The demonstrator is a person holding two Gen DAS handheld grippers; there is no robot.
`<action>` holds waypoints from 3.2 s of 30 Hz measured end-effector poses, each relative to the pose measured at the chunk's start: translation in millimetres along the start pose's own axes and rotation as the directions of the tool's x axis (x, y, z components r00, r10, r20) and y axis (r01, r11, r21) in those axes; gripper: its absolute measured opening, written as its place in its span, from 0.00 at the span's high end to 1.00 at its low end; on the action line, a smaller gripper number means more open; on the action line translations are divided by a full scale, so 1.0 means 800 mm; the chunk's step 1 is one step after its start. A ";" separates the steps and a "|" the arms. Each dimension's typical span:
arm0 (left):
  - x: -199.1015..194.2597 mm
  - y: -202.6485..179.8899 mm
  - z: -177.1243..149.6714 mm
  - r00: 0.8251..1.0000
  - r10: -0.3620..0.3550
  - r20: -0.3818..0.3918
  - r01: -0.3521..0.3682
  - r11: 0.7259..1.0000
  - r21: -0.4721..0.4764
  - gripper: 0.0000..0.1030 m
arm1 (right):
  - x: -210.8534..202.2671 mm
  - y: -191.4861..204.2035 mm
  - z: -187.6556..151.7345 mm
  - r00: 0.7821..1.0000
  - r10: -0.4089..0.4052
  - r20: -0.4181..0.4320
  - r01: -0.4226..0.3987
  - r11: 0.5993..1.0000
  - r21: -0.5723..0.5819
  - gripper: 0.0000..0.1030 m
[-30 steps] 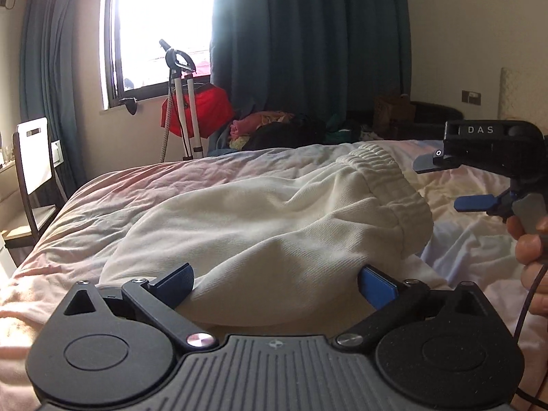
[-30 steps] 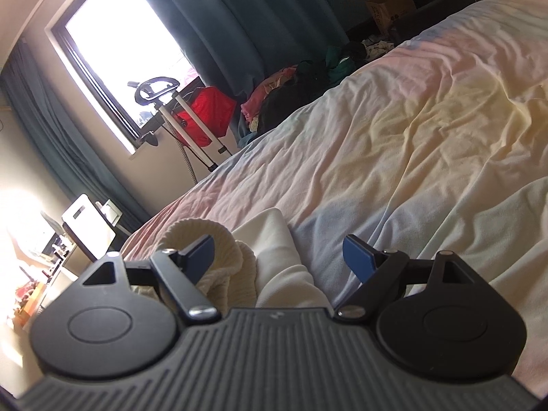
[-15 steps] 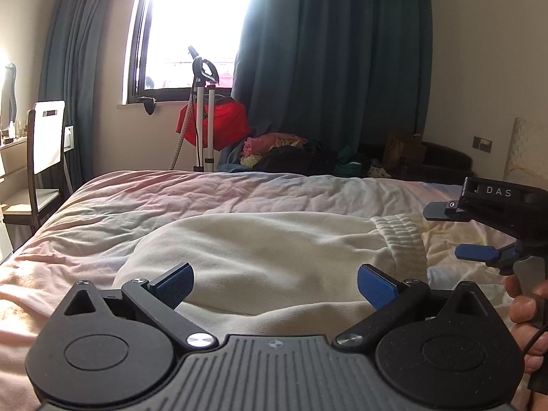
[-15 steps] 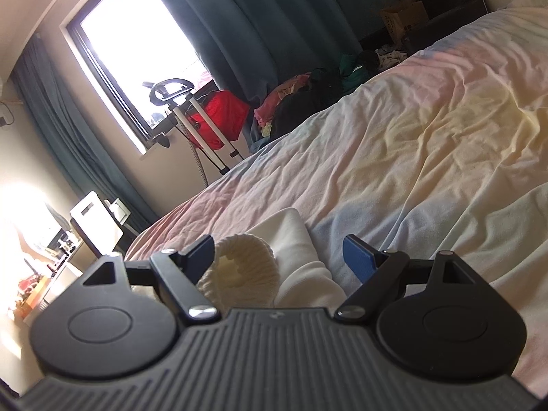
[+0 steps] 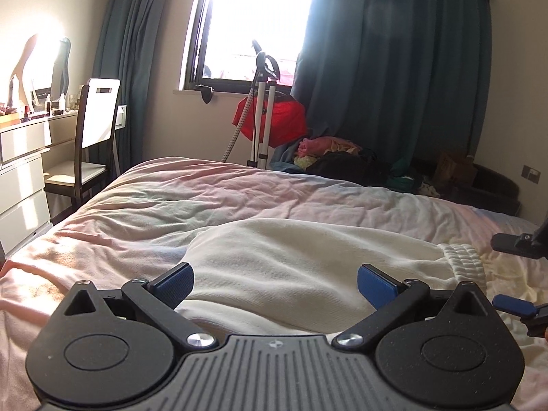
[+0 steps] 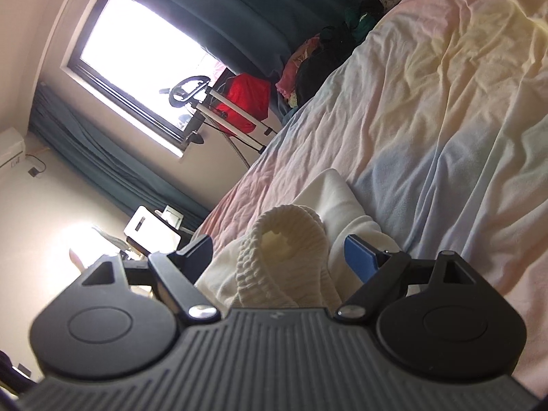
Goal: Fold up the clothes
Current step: 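Close the right gripper on the ribbed cuffs, then lift the cuffs with the right gripper and fold them over the bundle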
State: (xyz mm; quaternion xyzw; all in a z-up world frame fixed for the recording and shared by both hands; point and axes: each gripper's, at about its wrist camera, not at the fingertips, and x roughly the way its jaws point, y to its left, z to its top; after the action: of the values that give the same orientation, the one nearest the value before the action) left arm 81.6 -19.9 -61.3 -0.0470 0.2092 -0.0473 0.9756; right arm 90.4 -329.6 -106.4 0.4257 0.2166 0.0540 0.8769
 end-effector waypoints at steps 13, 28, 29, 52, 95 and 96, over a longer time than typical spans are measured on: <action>0.000 0.009 0.001 1.000 0.015 -0.021 -0.016 0.999 -0.045 0.00 | 0.080 0.025 -0.049 0.966 -0.108 -0.236 0.048 0.968 -0.247 0.35; 0.009 -0.018 -0.013 0.997 0.070 -0.033 -0.067 0.995 0.074 0.00 | 0.073 0.040 0.033 0.987 -0.160 0.025 0.156 0.893 -0.423 0.60; 0.013 -0.020 -0.016 0.996 0.079 -0.046 -0.075 0.994 0.085 0.00 | 0.081 0.024 0.029 0.982 -0.191 0.002 0.176 0.902 -0.394 0.60; 0.042 0.010 -0.036 0.970 0.064 -0.235 -0.075 0.996 -0.040 0.00 | 0.053 -0.050 -0.006 0.960 -0.181 -0.214 0.195 0.980 0.046 0.18; 0.096 0.128 -0.039 0.917 -0.284 -0.281 0.024 0.742 -0.670 0.01 | 0.046 0.011 -0.006 0.991 -0.087 -0.097 0.071 0.986 -0.152 0.66; 0.100 0.127 -0.038 0.914 -0.296 -0.277 0.036 0.740 -0.671 0.03 | 0.048 0.009 -0.006 0.991 -0.091 -0.101 0.076 0.986 -0.149 0.66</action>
State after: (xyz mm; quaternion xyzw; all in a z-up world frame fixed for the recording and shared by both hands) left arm 149.3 69.7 -132.6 -0.3934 0.3852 -0.0674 0.8321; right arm 123.7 -311.3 -116.3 0.3480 0.2766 0.0554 0.8940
